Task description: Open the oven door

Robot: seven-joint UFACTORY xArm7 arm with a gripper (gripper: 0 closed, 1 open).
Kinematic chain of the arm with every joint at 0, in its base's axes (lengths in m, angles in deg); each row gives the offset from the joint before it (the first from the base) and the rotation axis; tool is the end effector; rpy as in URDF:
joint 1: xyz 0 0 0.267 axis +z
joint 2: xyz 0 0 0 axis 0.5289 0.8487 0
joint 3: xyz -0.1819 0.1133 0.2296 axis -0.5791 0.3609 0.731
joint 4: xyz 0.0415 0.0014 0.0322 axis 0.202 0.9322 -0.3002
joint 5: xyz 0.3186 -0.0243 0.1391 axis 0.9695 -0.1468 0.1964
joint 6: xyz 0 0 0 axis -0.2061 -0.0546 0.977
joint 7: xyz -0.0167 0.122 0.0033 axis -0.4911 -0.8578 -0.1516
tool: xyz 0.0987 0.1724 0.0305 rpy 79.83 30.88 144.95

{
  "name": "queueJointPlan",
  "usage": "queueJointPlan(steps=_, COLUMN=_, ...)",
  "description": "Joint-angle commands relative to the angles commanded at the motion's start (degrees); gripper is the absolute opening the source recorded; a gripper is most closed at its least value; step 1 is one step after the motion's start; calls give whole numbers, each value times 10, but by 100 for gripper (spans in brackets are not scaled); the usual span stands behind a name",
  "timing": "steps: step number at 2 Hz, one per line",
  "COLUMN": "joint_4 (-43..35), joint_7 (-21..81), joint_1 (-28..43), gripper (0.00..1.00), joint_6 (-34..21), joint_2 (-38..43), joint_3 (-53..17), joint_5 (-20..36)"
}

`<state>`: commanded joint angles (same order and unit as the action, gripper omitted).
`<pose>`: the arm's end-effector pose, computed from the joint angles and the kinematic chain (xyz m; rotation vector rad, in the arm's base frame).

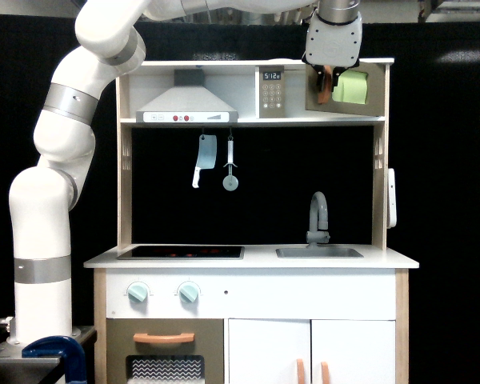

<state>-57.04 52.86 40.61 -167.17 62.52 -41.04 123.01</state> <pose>0.5515 0.2224 0.4947 -1.8243 -1.5321 -0.7209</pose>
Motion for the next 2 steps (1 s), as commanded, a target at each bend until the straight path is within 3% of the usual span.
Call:
queueJointPlan(steps=1, joint_4=-60, joint_7=-5, joint_1=-39, gripper=0, joint_6=-22, joint_2=42, joint_3=21, joint_5=6)
queueJointPlan(steps=2, joint_4=-68, joint_7=-4, joint_1=-51, gripper=100, joint_6=-25, joint_2=47, joint_3=29, joint_5=4)
